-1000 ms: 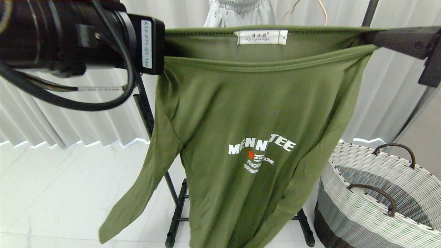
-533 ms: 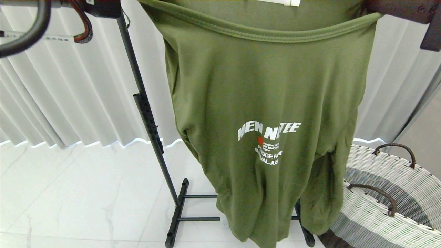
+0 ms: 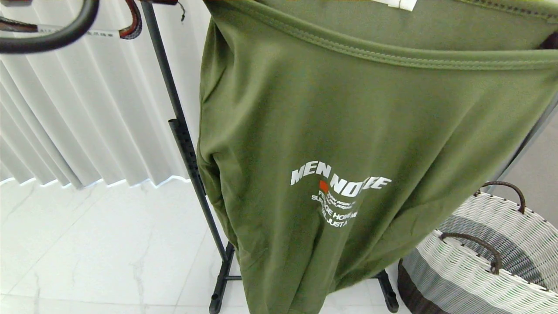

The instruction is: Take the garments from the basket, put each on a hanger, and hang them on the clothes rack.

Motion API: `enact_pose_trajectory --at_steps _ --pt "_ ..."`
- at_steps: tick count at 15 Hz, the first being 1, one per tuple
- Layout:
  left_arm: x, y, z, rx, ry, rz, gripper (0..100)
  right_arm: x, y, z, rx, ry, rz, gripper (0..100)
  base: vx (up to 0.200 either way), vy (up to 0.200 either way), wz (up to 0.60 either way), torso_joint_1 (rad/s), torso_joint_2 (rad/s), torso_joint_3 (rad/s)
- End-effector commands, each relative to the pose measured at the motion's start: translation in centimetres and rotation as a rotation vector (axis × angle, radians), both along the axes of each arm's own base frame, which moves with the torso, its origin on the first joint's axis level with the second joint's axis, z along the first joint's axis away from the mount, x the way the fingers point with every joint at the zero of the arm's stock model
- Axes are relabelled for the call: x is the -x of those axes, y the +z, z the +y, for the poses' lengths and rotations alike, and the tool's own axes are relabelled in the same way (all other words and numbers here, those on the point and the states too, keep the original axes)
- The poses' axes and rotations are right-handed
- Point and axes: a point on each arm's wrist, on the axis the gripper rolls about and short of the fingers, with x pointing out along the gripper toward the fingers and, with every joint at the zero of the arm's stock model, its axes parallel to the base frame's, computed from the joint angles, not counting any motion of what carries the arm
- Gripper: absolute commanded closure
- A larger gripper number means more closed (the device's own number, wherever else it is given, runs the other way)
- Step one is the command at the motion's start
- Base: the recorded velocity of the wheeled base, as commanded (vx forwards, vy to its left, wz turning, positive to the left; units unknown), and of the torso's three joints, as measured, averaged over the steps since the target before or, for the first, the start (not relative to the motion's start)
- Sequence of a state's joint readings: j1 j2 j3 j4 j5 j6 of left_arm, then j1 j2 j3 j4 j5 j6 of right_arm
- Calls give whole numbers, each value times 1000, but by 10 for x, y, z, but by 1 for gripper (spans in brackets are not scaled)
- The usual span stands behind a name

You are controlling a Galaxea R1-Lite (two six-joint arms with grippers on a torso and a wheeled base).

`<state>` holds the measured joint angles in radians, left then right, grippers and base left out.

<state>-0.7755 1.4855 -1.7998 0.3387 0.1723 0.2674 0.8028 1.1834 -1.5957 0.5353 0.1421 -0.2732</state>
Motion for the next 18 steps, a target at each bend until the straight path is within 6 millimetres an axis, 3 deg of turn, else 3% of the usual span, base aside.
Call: enact_pose_trajectory --at_steps 1,5,7,12,15,18 --pt "-5 -4 -5 -9 0 12 100 13 -3 0 3 89 3 100 0 0 0 0 0 0" --pt "-2 -2 -2 -3 4 11 100 9 -4 6 14 95 12 100 0 0 0 0 0 0" --pt "10 -5 10 -44 11 74 100 -5 -5 5 31 -51 13 100 0 0 0 0 0 0" --pt "67 -16 47 -57 -50 329 100 -42 5 31 -73 -176 -88 100 0 0 0 0 0 0" --pt "86 -16 50 -33 -148 357 100 -66 11 56 -153 -158 -156 100 0 0 0 0 0 0" --pt "106 -13 51 -16 -293 364 100 -71 17 72 -175 -126 -170 100 0 0 0 0 0 0"
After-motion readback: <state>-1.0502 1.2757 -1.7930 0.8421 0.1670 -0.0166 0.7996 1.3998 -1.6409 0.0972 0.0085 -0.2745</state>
